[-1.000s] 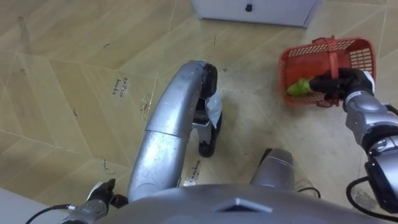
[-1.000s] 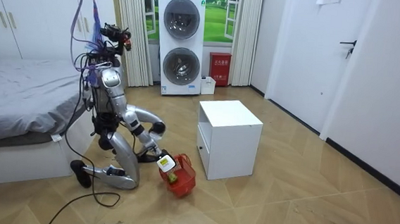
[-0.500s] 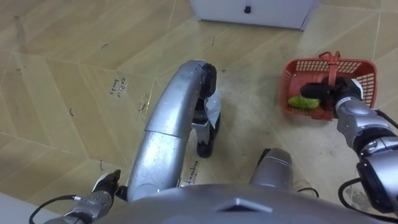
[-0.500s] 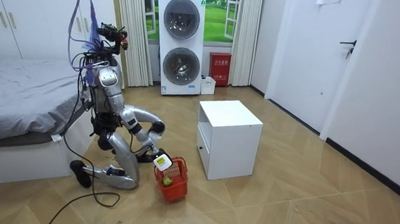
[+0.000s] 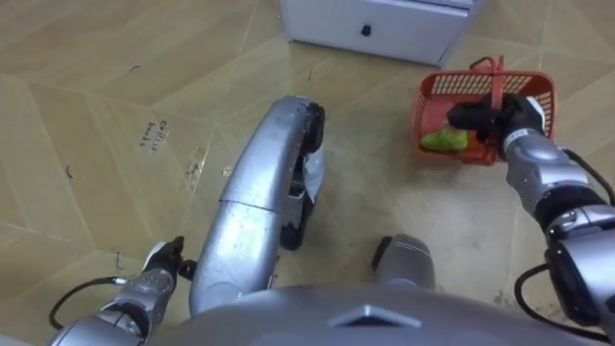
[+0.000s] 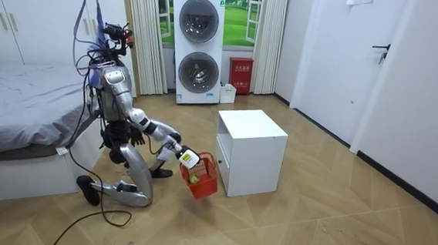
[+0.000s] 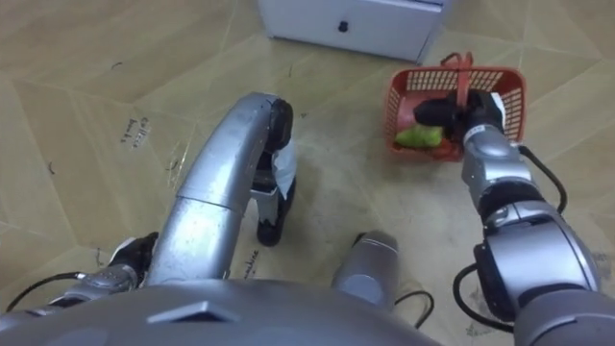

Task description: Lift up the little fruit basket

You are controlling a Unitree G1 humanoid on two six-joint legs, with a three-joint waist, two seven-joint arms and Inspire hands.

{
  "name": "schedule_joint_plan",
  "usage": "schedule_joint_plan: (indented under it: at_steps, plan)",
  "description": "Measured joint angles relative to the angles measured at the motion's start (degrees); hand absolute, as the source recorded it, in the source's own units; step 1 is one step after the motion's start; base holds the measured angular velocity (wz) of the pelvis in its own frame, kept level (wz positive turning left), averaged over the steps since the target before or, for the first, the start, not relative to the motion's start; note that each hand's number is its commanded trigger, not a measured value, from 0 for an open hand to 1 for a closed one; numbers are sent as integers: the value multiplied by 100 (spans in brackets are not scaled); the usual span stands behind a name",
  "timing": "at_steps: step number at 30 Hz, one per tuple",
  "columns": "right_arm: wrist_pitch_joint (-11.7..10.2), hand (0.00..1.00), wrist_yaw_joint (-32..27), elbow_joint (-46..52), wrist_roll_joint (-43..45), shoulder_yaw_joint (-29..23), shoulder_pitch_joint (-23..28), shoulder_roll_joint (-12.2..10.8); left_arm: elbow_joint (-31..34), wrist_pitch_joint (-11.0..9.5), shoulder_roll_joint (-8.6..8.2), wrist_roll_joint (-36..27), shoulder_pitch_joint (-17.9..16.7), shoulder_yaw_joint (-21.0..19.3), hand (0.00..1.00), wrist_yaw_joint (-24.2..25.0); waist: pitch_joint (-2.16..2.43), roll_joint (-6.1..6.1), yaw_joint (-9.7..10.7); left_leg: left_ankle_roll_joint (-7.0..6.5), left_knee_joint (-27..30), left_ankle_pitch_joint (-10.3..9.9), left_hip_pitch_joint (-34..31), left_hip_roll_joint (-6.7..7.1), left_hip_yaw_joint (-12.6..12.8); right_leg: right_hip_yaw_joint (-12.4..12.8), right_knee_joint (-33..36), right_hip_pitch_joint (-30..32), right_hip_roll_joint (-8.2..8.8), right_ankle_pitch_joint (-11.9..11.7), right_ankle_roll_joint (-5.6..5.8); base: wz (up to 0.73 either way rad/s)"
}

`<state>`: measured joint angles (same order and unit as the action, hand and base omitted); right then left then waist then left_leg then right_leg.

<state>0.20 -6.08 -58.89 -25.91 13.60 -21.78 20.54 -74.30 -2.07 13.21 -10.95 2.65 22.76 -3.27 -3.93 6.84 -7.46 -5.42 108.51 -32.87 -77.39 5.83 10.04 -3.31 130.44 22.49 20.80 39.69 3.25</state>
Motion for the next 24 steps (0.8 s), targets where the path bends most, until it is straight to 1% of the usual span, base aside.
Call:
schedule_joint_plan:
  at_steps: [1, 2, 3, 4, 5, 6, 7, 8, 9, 11, 12, 13, 14, 15, 16, 17, 18, 19, 20, 21, 22, 23, 24]
  plan:
    - [0, 100, 3, 207, 8, -7, 0, -3, 0, 14, 1, 0, 44, -29, 0, -2, 4, -9, 23, -34, 39, -65, 50, 4, -5, 1, -50, -70, -16, 0, 0, -7]
    - [16, 100, 7, 443, 81, -23, 0, -4, 4, 18, 0, 0, 88, -130, 0, -4, 15, -37, 72, -58, 76, -119, 66, 10, -28, 15, -118, -123, -96, 14, -24, -4]
    - [16, 100, 13, 562, 135, -25, 1, -4, 2, 18, 0, 2, 111, -197, 0, -5, 20, -57, 98, -84, 95, -138, 67, 18, -43, 5, -163, -158, -137, 38, -56, 0]
    - [20, 100, 47, 764, 168, -99, 0, -3, -17, 18, 4, 2, 177, -307, 0, -11, 28, -73, 108, -121, 108, -178, 62, 10, -52, 21, -240, -165, -199, 62, -54, 0]
    - [21, 100, 55, 927, 194, -136, -11, -3, -34, 18, 12, -2, 252, -381, 0, -10, 33, -98, 100, -176, 103, -206, 59, -28, -59, 39, -348, -166, -279, 103, -44, -7]
    - [21, 100, 55, 990, 226, -135, -19, -4, -43, 18, 22, -2, 285, -401, 0, -9, 35, -105, 96, -189, 86, -213, 62, -35, -66, 73, -418, -162, -341, 123, -24, -6]
    - [21, 100, 83, 1075, 392, -127, -45, -4, -42, 18, 35, -2, 331, -432, 0, -6, 39, -113, 99, -221, -2, -229, 93, -40, -66, 142, -601, -145, -443, 171, 23, -10]
    - [31, 100, 89, 1139, 512, -127, -68, -4, -39, 19, 34, -1, 352, -482, 0, -7, 49, -128, 89, -237, -160, -236, 154, -46, -65, 190, -845, -112, -509, 207, 17, -14]
    - [48, 100, 85, 1210, 586, -128, -68, -4, -33, 19, 34, -1, 345, -507, 0, -12, 52, -134, 75, -240, -260, -237, 191, -58, -65, 214, -983, -81, -508, 210, 15, -29]
    - [89, 100, 93, 1620, 736, -125, -62, -44, 0, 36, 30, 14, 214, -740, 0, -49, 66, -146, 74, -254, -763, -229, 469, -145, -60, 267, -1716, -37, -521, 221, 39, -39]
    - [116, 100, 98, 1736, 785, -126, -64, -43, -3, 51, 30, 50, 166, -760, 0, -49, 73, -149, 69, -262, -919, -223, 566, -176, -58, 292, -1955, -48, -536, 221, 39, -48]
    - [119, 100, 112, 1961, 855, -126, -65, -43, 25, 82, 30, 64, 23, -870, 0, -49, 101, -160, 53, -259, -1243, -216, 784, -245, -56, 330, -2474, -102, -580, 218, 43, -48]
    - [120, 100, 125, 2166, 849, -127, -61, -44, 58, 124, 38, 138, -113, -976, 0, -51, 110, -155, 87, -265, -1603, -181, 1054, -243, -49, 326, -3078, -279, -587, 210, 53, -43]
    - [120, 100, 127, 2258, 858, -128, -60, -42, 80, 137, 41, 186, -135, -1002, 0, -51, 119, -155, 104, -269, -1772, -169, 1184, -241, -40, 320, -3346, -369, -585, 190, 68, -32]
    - [120, 100, 126, 2498, 860, -149, -49, -44, 116, 180, 38, 240, -254, -1094, 0, -47, 136, -151, 120, -279, -2124, -146, 1473, -241, -4, 318, -3888, -536, -586, 59, 125, -31]
    - [120, 100, 142, 2786, 842, -149, 32, -42, 114, 210, 17, 274, -361, -1220, 0, -55, 162, -123, 122, -324, -2503, -106, 1803, -238, 84, 345, -4376, -703, -588, -191, 156, -31]
    - [118, 100, 145, 2924, 837, -149, 80, -43, 116, 228, 1, 274, -399, -1271, 0, -67, 168, -127, 129, -330, -2701, -91, 1988, -219, 106, 355, -4595, -794, -595, -380, 161, -27]
    - [116, 100, 178, 3133, 827, -149, 177, -64, 149, 280, -8, 318, -426, -1384, 0, -102, 186, -122, 148, -345, -3110, -47, 2389, -190, 136, 371, -4995, -955, -592, -883, 163, -28]
    - [120, 100, 206, 3309, 827, -150, 327, -83, 169, 336, 2, 336, -508, -1480, 0, -155, 227, -109, 124, -344, -3555, 6, 2776, -186, 140, 360, -5315, -1039, -595, -1562, 163, -29]
    - [126, 100, 224, 3420, 829, -149, 436, -86, 219, 352, 11, 386, -539, -1531, 0, -171, 229, -104, 102, -337, -3793, 38, 2998, -188, 139, 359, -5449, -1064, -596, -1976, 163, -33]
    - [128, 100, 282, 3525, 851, -149, 600, -121, 371, 366, 30, 428, -621, -1582, 0, -243, 232, -106, 100, -312, -4300, 151, 3415, -199, 75, 312, -5620, -1054, -598, -2535, 164, -41]
    - [159, 100, 323, 3530, 874, -148, 657, -165, 384, 360, 49, 436, -623, -1588, 0, -313, 234, -116, 60, -264, -4788, 302, 3808, -222, 5, 251, -5670, -879, -598, -2376, 196, -42]
    - [187, 100, 324, 3556, 919, -149, 676, -186, 385, 345, 51, 438, -625, -1587, 0, -354, 237, -118, 65, -243, -5043, 385, 4002, -239, -13, 198, -5681, -764, -601, -2210, 193, -42]
